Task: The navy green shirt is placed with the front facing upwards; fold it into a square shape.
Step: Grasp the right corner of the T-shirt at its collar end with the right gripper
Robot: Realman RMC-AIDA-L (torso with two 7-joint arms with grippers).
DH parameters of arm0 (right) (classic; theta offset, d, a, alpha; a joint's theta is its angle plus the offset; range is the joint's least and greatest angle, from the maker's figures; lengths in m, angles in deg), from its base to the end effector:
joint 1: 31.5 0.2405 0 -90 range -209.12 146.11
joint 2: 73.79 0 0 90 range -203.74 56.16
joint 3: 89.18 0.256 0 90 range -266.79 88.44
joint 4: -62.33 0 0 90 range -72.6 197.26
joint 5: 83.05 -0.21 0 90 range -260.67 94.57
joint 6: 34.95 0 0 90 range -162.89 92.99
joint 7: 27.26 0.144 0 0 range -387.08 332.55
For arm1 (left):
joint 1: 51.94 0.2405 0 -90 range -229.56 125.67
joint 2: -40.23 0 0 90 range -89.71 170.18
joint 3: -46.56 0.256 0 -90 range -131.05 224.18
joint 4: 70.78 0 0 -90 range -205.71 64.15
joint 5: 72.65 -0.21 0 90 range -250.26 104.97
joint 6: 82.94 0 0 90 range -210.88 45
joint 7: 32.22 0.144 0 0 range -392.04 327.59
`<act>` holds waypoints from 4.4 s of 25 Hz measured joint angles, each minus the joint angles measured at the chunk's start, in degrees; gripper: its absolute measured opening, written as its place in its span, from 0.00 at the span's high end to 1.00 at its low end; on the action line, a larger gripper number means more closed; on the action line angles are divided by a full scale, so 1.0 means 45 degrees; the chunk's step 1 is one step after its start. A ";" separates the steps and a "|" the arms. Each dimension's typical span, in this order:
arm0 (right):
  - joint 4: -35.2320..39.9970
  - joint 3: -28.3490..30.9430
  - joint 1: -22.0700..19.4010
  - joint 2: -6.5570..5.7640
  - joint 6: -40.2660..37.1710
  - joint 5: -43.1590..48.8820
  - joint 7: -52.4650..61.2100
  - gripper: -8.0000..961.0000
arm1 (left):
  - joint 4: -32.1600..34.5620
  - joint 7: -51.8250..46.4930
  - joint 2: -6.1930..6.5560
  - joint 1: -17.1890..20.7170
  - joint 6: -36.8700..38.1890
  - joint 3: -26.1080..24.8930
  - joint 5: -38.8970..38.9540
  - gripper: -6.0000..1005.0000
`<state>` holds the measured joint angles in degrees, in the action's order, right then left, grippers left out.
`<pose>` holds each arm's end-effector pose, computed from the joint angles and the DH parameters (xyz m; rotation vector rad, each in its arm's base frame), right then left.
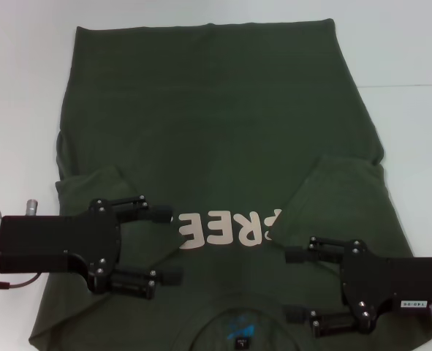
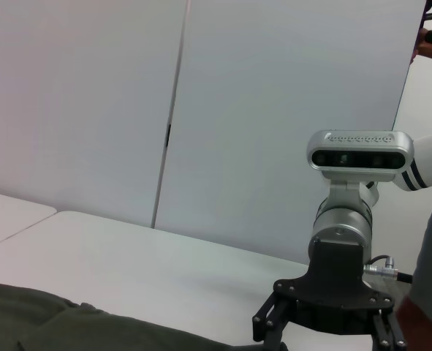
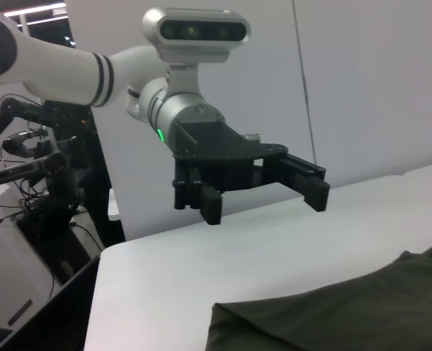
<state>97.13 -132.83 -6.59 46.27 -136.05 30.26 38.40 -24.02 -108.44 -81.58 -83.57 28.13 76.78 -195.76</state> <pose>0.2655 0.2710 -0.0198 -2.9102 0.3924 0.8607 -0.2340 0.2968 0.0198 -2.9492 -0.3660 -0.8456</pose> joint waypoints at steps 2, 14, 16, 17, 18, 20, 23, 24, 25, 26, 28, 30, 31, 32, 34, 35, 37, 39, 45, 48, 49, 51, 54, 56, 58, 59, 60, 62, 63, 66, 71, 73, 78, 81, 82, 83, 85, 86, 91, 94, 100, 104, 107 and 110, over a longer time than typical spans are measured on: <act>-0.0021 -0.0011 0.0002 0.0000 0.0076 0.0005 0.0028 0.06 | -0.0031 -0.0020 -0.0026 0.0016 -0.0004 0.0008 -0.0002 0.05; -0.0176 -0.0029 -0.0091 -0.0018 0.0313 0.0055 -0.0161 0.06 | -0.0241 -0.0030 -0.0121 0.0177 -0.0117 0.0008 -0.0006 0.06; -0.0172 0.0011 -0.0104 -0.0047 0.0335 0.0060 -0.0128 0.06 | -0.0241 -0.0090 -0.0123 0.0238 -0.0117 -0.0011 -0.0012 0.06; -0.0128 0.0053 -0.0109 -0.0064 0.0347 0.0060 -0.0064 0.06 | -0.0241 -0.0113 -0.0125 0.0257 -0.0116 -0.0020 -0.0016 0.06; -0.0051 0.0087 -0.0120 -0.0072 0.0364 0.0064 0.0056 0.06 | -0.0241 -0.0147 -0.0132 0.0279 -0.0116 -0.0029 -0.0019 0.06; 0.0294 0.0137 -0.0154 -0.0094 0.0419 0.0078 0.0553 0.06 | -0.0240 -0.0217 -0.0143 0.0293 -0.0115 -0.0034 -0.0020 0.05; 0.1515 0.0151 -0.0375 -0.0114 0.0436 0.0209 0.2028 0.06 | -0.0262 -0.0316 -0.0156 0.0297 -0.0171 -0.0077 -0.0006 0.05; 0.2109 0.0148 -0.0513 -0.0106 0.0438 0.0283 0.2705 0.06 | -0.0342 -0.0324 -0.0157 0.0284 -0.0261 -0.0112 0.0023 0.05; 0.2852 0.0154 -0.0688 -0.0101 0.0447 0.0334 0.3368 0.06 | -0.0409 -0.0326 -0.0157 0.0260 -0.0336 -0.0132 0.0050 0.05; 0.3606 0.0152 -0.0878 -0.0080 0.0446 0.0390 0.4120 0.06 | -0.0479 -0.0326 -0.0158 0.0223 -0.0411 -0.0132 0.0068 0.05; 0.5081 0.0151 -0.1228 -0.0060 0.0474 0.0565 0.5690 0.07 | -0.0633 -0.0336 -0.0156 0.0138 -0.0622 -0.0136 0.0083 0.05; 0.6582 0.0178 -0.1484 -0.0060 0.0592 0.1010 0.7468 0.07 | -0.0819 -0.0342 -0.0156 0.0058 -0.0832 -0.0134 0.0089 0.05; 0.7301 0.0203 -0.1560 -0.0069 0.0641 0.1424 0.8546 0.07 | -0.0900 -0.0344 -0.0156 0.0021 -0.0925 -0.0134 0.0094 0.05; 0.8016 0.0227 -0.1600 -0.0084 0.0738 0.1930 0.9599 0.08 | -0.0969 -0.0344 -0.0156 -0.0012 -0.1018 -0.0134 0.0099 0.06; 0.9279 0.0246 -0.1542 -0.0104 0.0714 0.3207 1.1495 0.08 | -0.1121 -0.0346 -0.0156 -0.0105 -0.1205 -0.0133 0.0108 0.06; 0.9812 0.0235 -0.1430 -0.0107 0.0614 0.3952 1.2384 0.09 | -0.1203 -0.0346 -0.0156 -0.0160 -0.1265 -0.0134 0.0110 0.06; 1.0521 0.0192 -0.0956 -0.0121 0.0181 0.5697 1.3584 0.10 | -0.1350 -0.0348 -0.0155 -0.0270 -0.1405 -0.0136 0.0114 0.06; 1.0732 0.0209 -0.0360 -0.0160 -0.0448 0.7170 1.4322 0.11 | -0.1471 -0.0349 -0.0156 -0.0368 -0.1528 -0.0134 0.0120 0.05; 1.0530 0.0177 0.0953 -0.0302 -0.1410 0.9987 1.5922 0.12 | -0.1607 -0.0349 -0.0197 -0.0600 -0.1732 -0.0133 0.0142 0.05; 1.0490 0.0146 0.1183 -0.0277 -0.1623 1.0295 1.6013 0.12 | -0.1639 -0.0350 -0.0218 -0.0639 -0.1788 -0.0120 0.0150 0.05; 1.0478 0.0107 0.1202 -0.0264 -0.1711 1.0312 1.6048 0.12 | -0.1640 -0.0350 -0.0218 -0.0641 -0.1790 -0.0120 0.0152 0.05; 1.0470 -0.0033 0.1221 -0.0221 -0.1823 1.0396 1.6128 0.12 | -0.1643 -0.0349 -0.0218 -0.0643 -0.1804 -0.0124 0.0158 0.05; 1.0443 -0.0418 0.1203 -0.0128 -0.1913 1.0645 1.6305 0.12 | -0.1689 -0.0336 -0.0217 -0.0644 -0.1887 -0.0129 0.0241 0.05; 1.0267 -0.0767 0.1155 -0.0086 -0.1912 1.0740 1.6451 0.12 | -0.1722 -0.0313 -0.0219 -0.0638 -0.1961 -0.0132 0.0266 0.05; 0.9962 -0.0929 0.1125 -0.0078 -0.1829 1.0752 1.6534 0.12 | -0.1747 -0.0296 -0.0234 -0.0636 -0.1983 -0.0129 0.0267 0.06; 0.9849 -0.0948 0.1121 -0.0078 -0.1781 1.0758 1.6558 0.12 | -0.1759 -0.0294 -0.0240 -0.0636 -0.1989 -0.0123 0.0270 0.06; 0.9707 -0.0954 0.1121 -0.0078 -0.1736 1.0759 1.6566 0.12 | -0.1761 -0.0294 -0.0241 -0.0636 -0.1990 -0.0119 0.0270 0.06; 0.9440 -0.0981 0.1160 -0.0079 -0.1638 1.0763 1.6580 0.12 | -0.1769 -0.0292 -0.0245 -0.0624 -0.1990 -0.0120 0.0277 0.06; 0.9343 -0.1038 0.1189 -0.0079 -0.1603 1.0777 1.6591 0.12 | -0.1776 -0.0288 -0.0245 -0.0624 -0.1992 -0.0123 0.0279 0.06; 0.9177 -0.1439 0.1249 -0.0065 -0.1501 1.0795 1.6724 0.12 | -0.1801 -0.0286 -0.0250 -0.0631 -0.2006 -0.0130 0.0292 0.06; 0.9116 -0.2296 0.1209 -0.0029 -0.1116 1.0758 1.7076 0.12 | -0.1800 -0.0288 -0.0254 -0.0641 -0.2027 -0.0134 0.0293 0.05; 0.8924 -0.2487 0.1235 -0.0026 -0.0987 1.0725 1.7153 0.12 | -0.1800 -0.0286 -0.0254 -0.0635 -0.2048 -0.0134 0.0298 0.05; 0.8391 -0.2817 0.1391 -0.0008 -0.0763 1.0686 1.7203 0.14 | -0.1800 -0.0264 -0.0254 -0.0602 -0.2153 -0.0134 0.0309 0.05; 0.8229 -0.3070 0.1453 -0.0002 -0.0584 1.0676 1.7272 0.19 | -0.1809 -0.0261 -0.0254 -0.0601 -0.2245 -0.0134 0.0310 0.05; 0.8160 -0.3108 0.1488 -0.0002 -0.0547 1.0675 1.7286 0.20 | -0.1811 -0.0261 -0.0254 -0.0602 -0.2254 -0.0134 0.0310 0.05; 0.8072 -0.3140 0.1536 -0.0001 -0.0508 1.0675 1.7296 0.22 | -0.1812 -0.0265 -0.0254 -0.0610 -0.2260 -0.0134 0.0310 0.05; 0.7878 -0.3146 0.1614 -0.0002 -0.0453 1.0675 1.7299 0.26 | -0.1816 -0.0268 -0.0254 -0.0638 -0.2288 -0.0134 0.0310 0.05; 0.7771 -0.3148 0.1657 -0.0004 -0.0407 1.0675 1.7300 0.28 | -0.1816 -0.0268 -0.0254 -0.0638 -0.2288 -0.0134 0.0310 0.05; 0.7328 -0.3153 0.1870 -0.0030 -0.0302 1.0759 1.7313 0.30 | -0.1820 -0.0267 -0.0254 -0.0645 -0.2381 -0.0134 0.0310 0.06; 0.7235 -0.3152 0.1954 -0.0055 -0.0250 1.0771 1.7408 0.30 | -0.1820 -0.0269 -0.0254 -0.0648 -0.2433 -0.0133 0.0309 0.06; 0.7227 -0.3235 0.2000 -0.0078 -0.0199 1.0806 1.7642 0.30 | -0.1792 -0.0263 -0.0254 -0.0648 -0.2502 -0.0136 0.0390 0.06; 0.7226 -0.3390 0.1990 -0.0096 -0.0257 1.1083 1.7750 0.37 | -0.1781 -0.0261 -0.0244 -0.0648 -0.2595 -0.0150 0.0423 0.06; 0.7217 -0.3497 0.2021 -0.0074 -0.0271 1.1458 1.7793 0.46 | -0.1764 -0.0252 -0.0239 -0.0662 -0.2621 -0.0154 0.0436 0.05; 0.7210 -0.3617 0.2028 -0.0056 -0.0272 1.1500 1.7855 0.57 | -0.1760 -0.0240 -0.0233 -0.0666 -0.2641 -0.0154 0.0507 0.05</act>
<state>129.58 -149.10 2.53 46.02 -137.27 82.01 118.75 -31.94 -109.52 -82.63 -86.56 16.24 76.09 -193.48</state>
